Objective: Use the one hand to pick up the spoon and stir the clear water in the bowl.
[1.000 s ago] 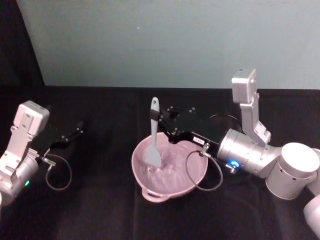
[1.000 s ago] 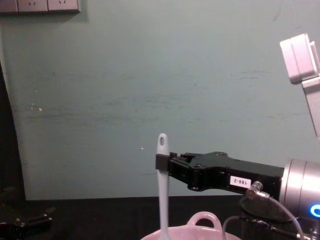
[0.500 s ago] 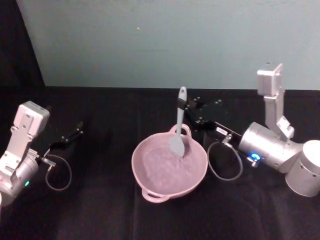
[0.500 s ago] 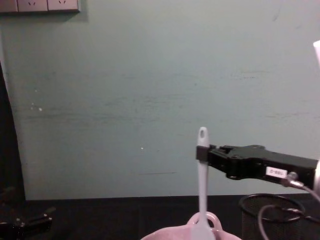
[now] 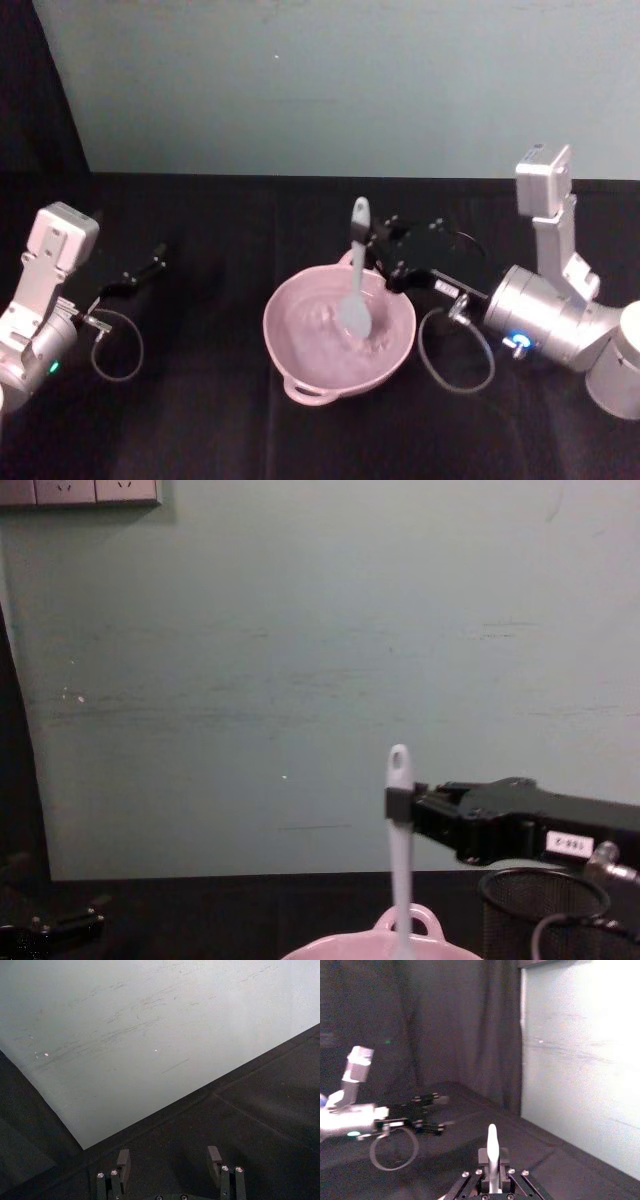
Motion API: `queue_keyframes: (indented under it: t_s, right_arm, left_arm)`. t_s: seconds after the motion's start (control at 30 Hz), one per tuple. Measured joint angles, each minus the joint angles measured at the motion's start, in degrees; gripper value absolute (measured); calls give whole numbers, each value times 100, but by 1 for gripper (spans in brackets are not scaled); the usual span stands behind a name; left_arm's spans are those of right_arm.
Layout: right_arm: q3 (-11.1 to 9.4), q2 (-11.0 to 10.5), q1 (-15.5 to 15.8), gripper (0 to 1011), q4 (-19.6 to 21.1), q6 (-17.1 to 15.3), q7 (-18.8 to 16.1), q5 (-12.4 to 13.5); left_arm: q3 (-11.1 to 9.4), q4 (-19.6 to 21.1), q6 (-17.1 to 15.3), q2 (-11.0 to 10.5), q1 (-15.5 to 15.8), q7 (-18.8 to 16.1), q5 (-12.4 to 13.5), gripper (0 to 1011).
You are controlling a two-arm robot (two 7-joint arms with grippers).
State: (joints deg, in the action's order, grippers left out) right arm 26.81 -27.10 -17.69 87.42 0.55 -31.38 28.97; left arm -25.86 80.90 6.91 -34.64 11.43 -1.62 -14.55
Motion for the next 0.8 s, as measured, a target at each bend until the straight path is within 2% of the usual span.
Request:
queue_keyframes:
  t_s: [0.17,0.33,0.53,0.8]
  right_arm:
    - [182,108,86,121,134,-10,-87,-3]
    - [305,247,37,121,60,-5,-160,14]
    - [434,484,-194,121,-262,67,-222,18]
    - [397,689,-489,121,-756,138,-230,72]
  left_arm:
    - [0,0,0,0,0,0,0,1005]
    - [0,0,0,0,0,0,0,1005]
    - [0,0,0,0,0,0,0,1005]
    - [0,0,0,0,0,0,0,1005]
